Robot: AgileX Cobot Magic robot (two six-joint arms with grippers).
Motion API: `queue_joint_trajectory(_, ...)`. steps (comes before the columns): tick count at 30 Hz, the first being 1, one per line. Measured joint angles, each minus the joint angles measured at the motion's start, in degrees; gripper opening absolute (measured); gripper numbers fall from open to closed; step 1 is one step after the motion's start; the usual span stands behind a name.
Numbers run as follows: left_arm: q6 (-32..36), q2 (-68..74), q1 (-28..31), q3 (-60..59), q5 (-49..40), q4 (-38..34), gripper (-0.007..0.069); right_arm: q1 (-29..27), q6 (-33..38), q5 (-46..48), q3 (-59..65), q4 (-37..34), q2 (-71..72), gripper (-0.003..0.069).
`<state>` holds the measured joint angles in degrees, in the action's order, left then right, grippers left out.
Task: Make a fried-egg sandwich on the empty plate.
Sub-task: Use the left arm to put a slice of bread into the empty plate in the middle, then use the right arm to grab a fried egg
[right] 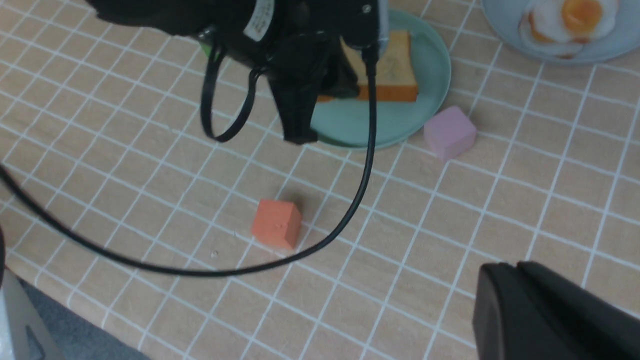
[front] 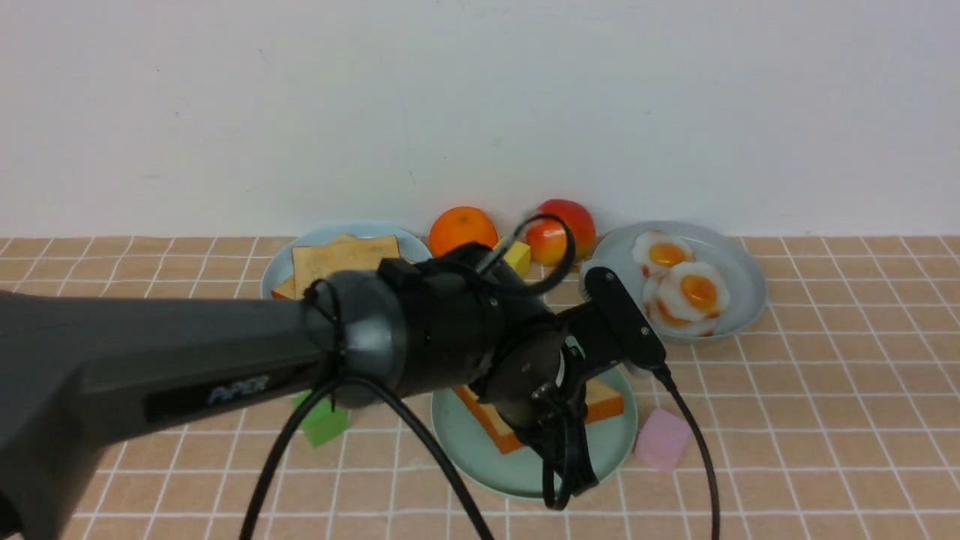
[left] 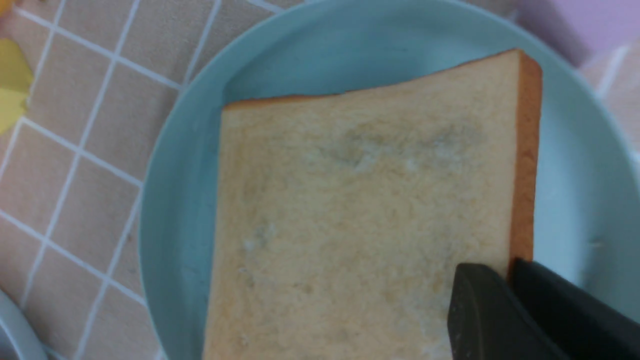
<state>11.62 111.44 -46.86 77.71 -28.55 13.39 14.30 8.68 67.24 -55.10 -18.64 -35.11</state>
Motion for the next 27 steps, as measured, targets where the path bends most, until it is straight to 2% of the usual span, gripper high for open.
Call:
queue_joint_trajectory(4,-0.19,0.63,0.00,0.00,0.57,1.64,0.0090,0.00,0.04,0.16,-0.05,0.00,0.00,0.0059)
queue_joint_trajectory(7,-0.31,0.63,0.00,0.00,0.64,1.84,0.0187,0.00,-0.08,0.23,-0.05,0.00,0.00,0.0088)
queue_joint_trajectory(8,-0.32,0.63,0.00,0.00,0.58,1.84,0.0195,0.00,-0.10,0.23,-0.05,0.00,0.00,0.0094)
queue_joint_trajectory(9,-1.03,0.57,0.00,0.00,0.35,1.89,0.0276,0.00,-0.82,0.23,-0.05,0.00,0.00,0.0123)
queue_joint_trajectory(10,-1.16,0.49,0.00,0.00,0.28,1.89,0.0285,0.00,-1.09,0.23,-0.05,0.00,0.00,0.0136)
queue_joint_trajectory(13,-4.55,-1.93,-0.88,0.11,-3.94,1.89,0.0414,0.00,-2.29,-0.46,-0.05,0.00,-0.19,0.0222)
queue_joint_trajectory(16,-11.62,-8.25,-3.01,1.48,-9.11,1.89,0.0447,0.00,-2.65,-2.44,-0.05,0.00,-1.96,0.0308)
queue_joint_trajectory(18,-16.79,-14.01,-4.43,2.38,-10.89,1.77,0.0404,0.00,-2.78,-3.94,-0.05,0.00,-4.42,0.0340)
queue_joint_trajectory(20,-21.86,-20.71,-5.03,2.46,-11.51,1.15,0.0315,0.00,-2.84,-5.95,-0.05,0.00,-8.40,0.0355)
queue_joint_trajectory(24,-28.59,-36.61,-5.05,-1.37,-11.58,1.08,0.0043,0.00,-3.03,-11.95,-0.05,0.00,-19.13,0.0358)
queue_joint_trajectory(25,-29.03,-39.54,-5.05,-2.58,-11.30,1.14,0.0008,0.00,-3.11,-13.70,-0.05,0.00,-21.59,0.0358)
queue_joint_trajectory(27,-29.42,-45.93,-5.05,-7.01,-9.96,1.14,-0.0013,0.00,-3.46,-17.87,-0.31,0.00,-27.15,0.0357)
